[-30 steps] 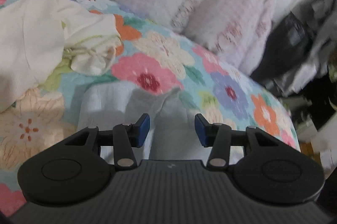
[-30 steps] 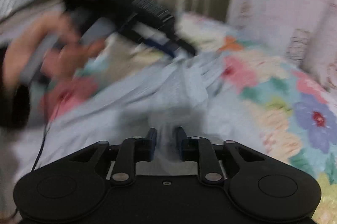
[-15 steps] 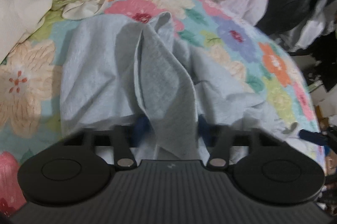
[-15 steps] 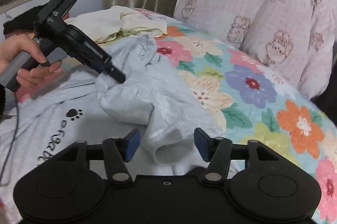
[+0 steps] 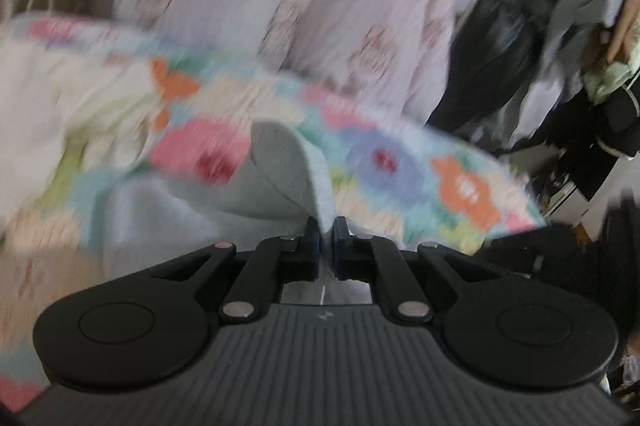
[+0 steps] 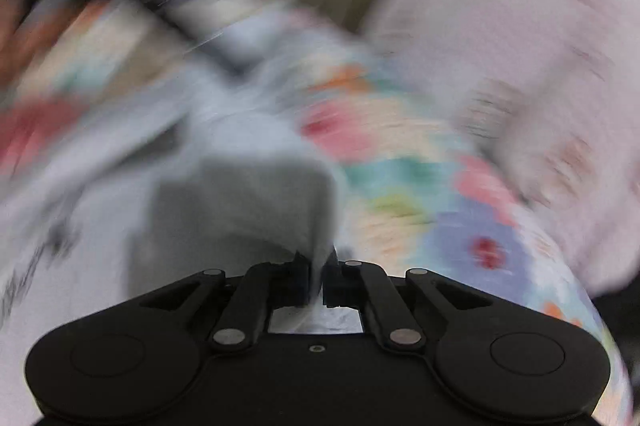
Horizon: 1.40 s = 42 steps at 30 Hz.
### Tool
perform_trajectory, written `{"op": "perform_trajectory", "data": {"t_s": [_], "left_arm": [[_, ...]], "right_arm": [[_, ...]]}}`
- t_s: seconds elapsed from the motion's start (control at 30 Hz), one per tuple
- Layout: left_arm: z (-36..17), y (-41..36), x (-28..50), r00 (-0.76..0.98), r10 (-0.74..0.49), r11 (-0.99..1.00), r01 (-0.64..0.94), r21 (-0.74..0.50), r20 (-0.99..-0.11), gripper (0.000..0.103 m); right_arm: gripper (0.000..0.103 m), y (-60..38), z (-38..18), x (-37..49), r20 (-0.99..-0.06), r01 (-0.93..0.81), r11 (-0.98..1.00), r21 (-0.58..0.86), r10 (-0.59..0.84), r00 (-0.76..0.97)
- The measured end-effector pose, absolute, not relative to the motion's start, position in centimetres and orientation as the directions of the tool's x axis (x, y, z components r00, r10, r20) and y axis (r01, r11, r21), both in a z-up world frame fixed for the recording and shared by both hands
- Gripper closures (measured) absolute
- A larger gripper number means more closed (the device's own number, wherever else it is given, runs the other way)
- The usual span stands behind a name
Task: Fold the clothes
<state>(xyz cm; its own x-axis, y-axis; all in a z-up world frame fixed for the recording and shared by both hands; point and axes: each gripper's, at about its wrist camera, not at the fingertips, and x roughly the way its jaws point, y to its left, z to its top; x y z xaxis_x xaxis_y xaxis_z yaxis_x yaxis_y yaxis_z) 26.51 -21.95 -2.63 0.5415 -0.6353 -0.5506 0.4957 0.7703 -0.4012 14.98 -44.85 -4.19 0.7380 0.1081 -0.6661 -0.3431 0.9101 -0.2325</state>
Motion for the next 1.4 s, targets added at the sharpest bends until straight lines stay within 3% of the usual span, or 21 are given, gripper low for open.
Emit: {"op": "perform_trajectory", "data": {"t_s": [0.13,0.2,0.23,0.27,0.37,0.5,0.57,0.63,0.73,0.8,0.97,1.0,1.03,1.07,1.1,1.13,1.17,1.3,1.4], "left_arm": [[-2.2,-23.1,26.9,0.546,-0.626,0.778,0.487,-0.397,-0.556,0.056],[-2.8,-23.3,26.2,0.569,-0.575,0.813,0.483,-0.326,-0.589,0.050],[-3.3,-23.3,26.1,0.567,-0.553,0.823,0.484,-0.297,-0.610,0.050],[-4.0,-23.3,25.9,0.554,-0.539,0.827,0.492,-0.274,-0.634,0.050],[-6.0,-22.7,25.7,0.510,-0.498,0.834,0.504,-0.226,-0.701,0.050],[-8.0,-21.5,25.3,0.465,-0.506,0.825,0.506,-0.251,-0.726,0.050],[-8.7,-22.3,25.9,0.443,-0.511,0.819,0.510,-0.262,-0.736,0.047],[-9.1,-23.6,26.3,0.439,-0.499,0.821,0.515,-0.246,-0.747,0.039],[-9.6,-26.3,27.6,0.527,-0.360,0.872,0.484,-0.076,-0.770,0.033],[-10.1,-27.4,28.5,0.568,-0.284,0.891,0.453,0.006,-0.773,0.032],[-11.9,-26.8,32.4,0.478,-0.315,0.914,0.387,-0.126,-0.820,0.033],[-11.9,-26.6,32.7,0.481,-0.309,0.915,0.386,-0.118,-0.820,0.051],[-11.7,-26.1,32.6,0.488,-0.300,0.916,0.388,-0.104,-0.820,0.081],[-11.4,-25.6,32.4,0.496,-0.291,0.916,0.390,-0.089,-0.818,0.092],[-11.1,-25.1,32.3,0.504,-0.282,0.917,0.392,-0.075,-0.817,0.095],[-10.6,-23.9,32.1,0.524,-0.282,0.923,0.377,-0.078,-0.804,0.096],[-10.1,-22.6,31.9,0.545,-0.283,0.929,0.360,-0.085,-0.789,0.097],[-7.4,-17.4,30.6,0.657,-0.268,0.950,0.303,-0.079,-0.704,0.097],[-5.3,-13.6,30.3,0.690,-0.304,0.949,0.280,-0.144,-0.657,0.097]], "right_arm": [[0.097,-55.9,-3.4,19.5,-0.694,0.112,0.990,-0.082,-0.137,0.707],[0.095,-60.0,-5.4,21.0,-0.760,0.273,0.957,-0.095,-0.247,0.602],[0.084,-61.1,-6.2,21.2,-0.765,0.348,0.928,-0.132,-0.319,0.560],[0.083,-61.9,-6.7,21.1,-0.769,0.389,0.911,-0.140,-0.347,0.537],[0.082,-63.0,-7.0,19.7,-0.759,0.413,0.911,-0.016,-0.280,0.588],[0.071,-60.9,-6.4,19.4,-0.746,0.302,0.925,0.231,-0.031,0.665],[0.048,-58.1,-6.2,20.1,-0.744,0.213,0.939,0.272,0.065,0.665],[0.039,-54.2,-6.0,21.1,-0.760,0.101,0.954,0.283,0.159,0.630],[0.034,-48.6,-6.7,22.4,-0.808,-0.025,0.971,0.240,0.213,0.550],[0.034,-45.3,-7.6,22.7,-0.828,-0.062,0.985,0.160,0.168,0.535],[0.030,-39.5,-10.1,22.2,-0.809,-0.210,0.965,-0.160,-0.007,0.588],[0.030,-39.5,-10.7,22.4,-0.812,-0.235,0.955,-0.181,-0.011,0.583],[0.032,-39.6,-11.3,22.5,-0.816,-0.261,0.944,-0.202,-0.015,0.578],[0.037,-39.7,-11.7,22.6,-0.819,-0.280,0.936,-0.211,-0.013,0.574],[0.047,-40.8,-11.2,22.7,-0.820,-0.265,0.950,-0.165,0.017,0.572],[0.088,-42.0,-10.8,22.9,-0.823,-0.224,0.967,-0.124,0.025,0.567],[0.093,-43.4,-10.3,23.0,-0.820,-0.169,0.982,-0.078,0.033,0.572],[0.094,-47.0,-8.5,22.1,-0.779,-0.041,0.992,0.120,0.120,0.615],[0.094,-47.9,-7.4,22.0,-0.758,0.014,0.971,0.240,0.179,0.628]]}}
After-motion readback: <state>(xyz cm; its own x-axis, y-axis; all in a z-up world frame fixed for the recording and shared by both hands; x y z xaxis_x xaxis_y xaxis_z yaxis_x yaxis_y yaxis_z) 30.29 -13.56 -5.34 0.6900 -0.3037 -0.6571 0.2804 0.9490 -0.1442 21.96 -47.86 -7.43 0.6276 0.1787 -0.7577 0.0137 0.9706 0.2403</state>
